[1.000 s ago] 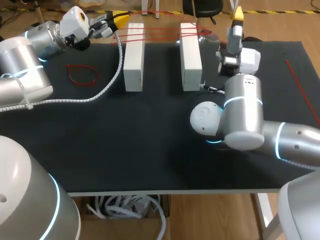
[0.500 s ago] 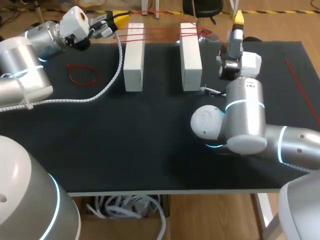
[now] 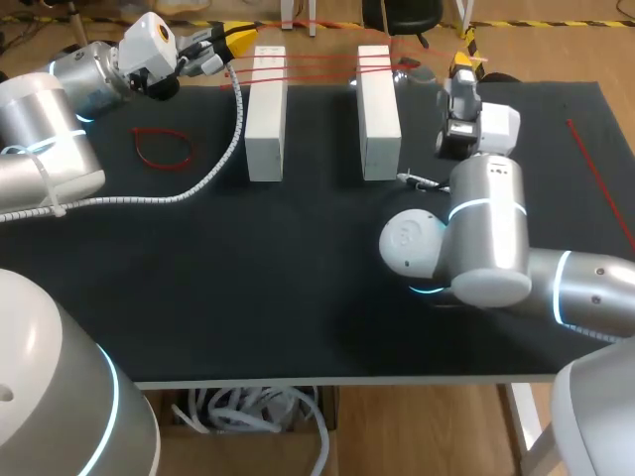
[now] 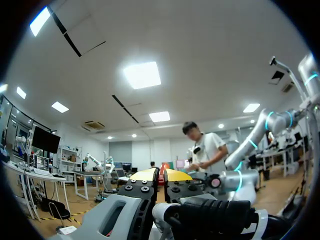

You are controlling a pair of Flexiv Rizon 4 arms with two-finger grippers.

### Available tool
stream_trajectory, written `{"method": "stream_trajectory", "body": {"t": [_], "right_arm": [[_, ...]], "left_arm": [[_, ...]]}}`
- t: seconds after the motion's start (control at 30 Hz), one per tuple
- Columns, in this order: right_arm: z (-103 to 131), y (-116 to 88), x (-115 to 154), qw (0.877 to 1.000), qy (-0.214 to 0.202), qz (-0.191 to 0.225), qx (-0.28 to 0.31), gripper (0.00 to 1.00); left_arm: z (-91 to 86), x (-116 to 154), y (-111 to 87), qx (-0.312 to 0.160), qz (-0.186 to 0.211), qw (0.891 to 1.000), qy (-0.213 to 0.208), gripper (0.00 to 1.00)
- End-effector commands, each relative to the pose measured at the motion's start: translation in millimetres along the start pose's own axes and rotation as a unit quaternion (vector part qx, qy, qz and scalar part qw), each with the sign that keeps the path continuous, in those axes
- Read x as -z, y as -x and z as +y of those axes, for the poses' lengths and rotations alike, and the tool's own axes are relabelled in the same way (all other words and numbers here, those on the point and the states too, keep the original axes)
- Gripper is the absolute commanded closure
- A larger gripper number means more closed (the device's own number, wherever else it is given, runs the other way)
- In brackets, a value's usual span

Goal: Grab the tape and strap the tape.

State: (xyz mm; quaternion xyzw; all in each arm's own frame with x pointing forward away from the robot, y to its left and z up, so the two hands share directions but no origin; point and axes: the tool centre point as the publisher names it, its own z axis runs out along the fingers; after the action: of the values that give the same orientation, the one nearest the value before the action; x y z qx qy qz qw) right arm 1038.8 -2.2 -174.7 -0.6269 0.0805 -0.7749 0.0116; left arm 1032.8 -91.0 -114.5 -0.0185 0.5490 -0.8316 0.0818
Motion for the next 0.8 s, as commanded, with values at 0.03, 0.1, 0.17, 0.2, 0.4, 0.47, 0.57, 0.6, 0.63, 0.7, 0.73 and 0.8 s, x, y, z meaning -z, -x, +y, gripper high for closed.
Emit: {"method": "stream_trajectory", "body": {"t": [0.03,0.1,0.17,0.2,0.4,0.47,0.57,0.6,0.63,0.7,0.73,0.8], "right_arm": [[2.7,-1.8,-1.7,1.0,-0.001,-0.001,0.001,1.0],[3.2,-2.1,-2.0,1.0,0.0,0.001,0.001,1.0],[3.4,-2.1,-2.1,1.0,-0.001,0.002,0.001,1.0],[3.5,-2.1,-2.1,1.0,-0.001,0.002,0.002,1.0],[3.6,-2.4,-2.4,1.0,-0.003,0.002,0.005,1.0],[3.7,-3.7,-3.0,1.0,-0.004,0.003,0.007,1.0],[3.6,-4.2,-3.2,1.0,-0.006,0.005,0.008,1.0],[3.5,-4.2,-3.4,1.0,-0.005,0.007,0.01,1.0],[3.4,-4.3,-3.5,1.0,-0.006,0.006,0.013,1.0],[3.2,-4.3,-3.7,1.0,-0.006,0.005,0.012,1.0],[3.0,-4.4,-3.9,1.0,-0.006,0.005,0.012,1.0],[2.8,-4.9,-4.0,1.0,-0.01,0.005,0.021,1.0]], "left_arm": [[0.7,-0.2,-0.7,-0.001,-0.001,1.0,-0.001,1.0],[0.7,-0.2,-0.7,-0.001,-0.001,1.0,-0.001,1.0],[0.7,-0.2,-0.7,-0.001,-0.001,1.0,-0.001,1.0],[0.7,-0.2,-0.7,-0.001,-0.001,1.0,-0.001,1.0],[0.7,-0.2,-0.7,-0.001,-0.001,1.0,-0.001,1.0],[0.7,-0.2,-0.7,-0.001,-0.001,1.0,-0.001,1.0],[0.7,-0.2,-0.7,-0.001,-0.001,1.0,-0.001,1.0],[0.7,-0.2,-0.7,-0.001,-0.001,1.0,-0.001,1.0],[0.7,-0.2,-0.7,-0.001,-0.001,1.0,-0.001,1.0],[0.7,-0.2,-0.7,-0.001,-0.001,1.0,-0.001,1.0],[0.7,-0.2,-0.7,-0.001,-0.001,1.0,-0.001,1.0],[0.7,-0.2,-0.7,-0.001,-0.001,1.0,-0.001,1.0]]}}
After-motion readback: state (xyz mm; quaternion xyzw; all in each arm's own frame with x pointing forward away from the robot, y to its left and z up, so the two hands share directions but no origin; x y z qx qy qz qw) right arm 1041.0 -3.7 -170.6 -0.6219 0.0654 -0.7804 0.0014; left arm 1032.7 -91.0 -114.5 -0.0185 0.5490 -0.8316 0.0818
